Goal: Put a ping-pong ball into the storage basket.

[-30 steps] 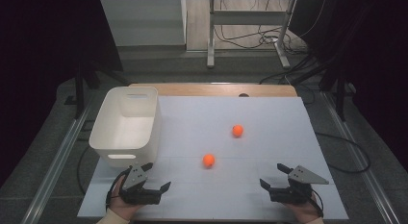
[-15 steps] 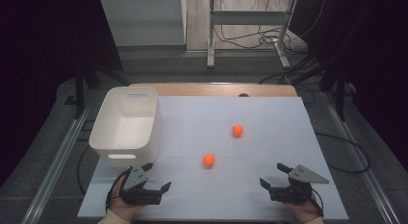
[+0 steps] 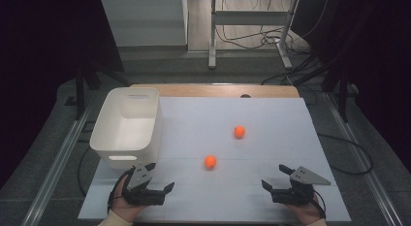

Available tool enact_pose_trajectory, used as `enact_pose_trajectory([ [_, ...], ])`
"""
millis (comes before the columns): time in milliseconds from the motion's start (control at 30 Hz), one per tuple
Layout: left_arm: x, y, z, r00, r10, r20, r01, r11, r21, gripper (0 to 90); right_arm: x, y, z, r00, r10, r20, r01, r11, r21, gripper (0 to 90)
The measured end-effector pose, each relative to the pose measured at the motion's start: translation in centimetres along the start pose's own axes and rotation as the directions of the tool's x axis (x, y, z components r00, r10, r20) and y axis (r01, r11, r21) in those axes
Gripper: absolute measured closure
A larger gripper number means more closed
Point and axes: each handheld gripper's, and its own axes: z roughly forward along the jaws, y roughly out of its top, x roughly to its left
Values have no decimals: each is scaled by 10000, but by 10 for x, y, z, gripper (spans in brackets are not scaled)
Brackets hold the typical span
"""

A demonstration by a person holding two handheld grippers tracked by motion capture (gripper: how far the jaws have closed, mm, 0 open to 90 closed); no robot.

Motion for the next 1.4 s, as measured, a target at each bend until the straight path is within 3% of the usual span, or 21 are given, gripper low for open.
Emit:
enact_pose_trajectory([
  [733, -6, 16, 12, 9994, 146, 299, -157, 9992, 369, 89, 0, -1, 0, 10000, 11, -37, -10, 9998, 181, 108],
  [1400, -14, 38, 28, 9964, 581, 616, -620, 9961, 633, 89, 0, -1, 1, 10000, -79, -44, 80, 9998, 176, 108],
])
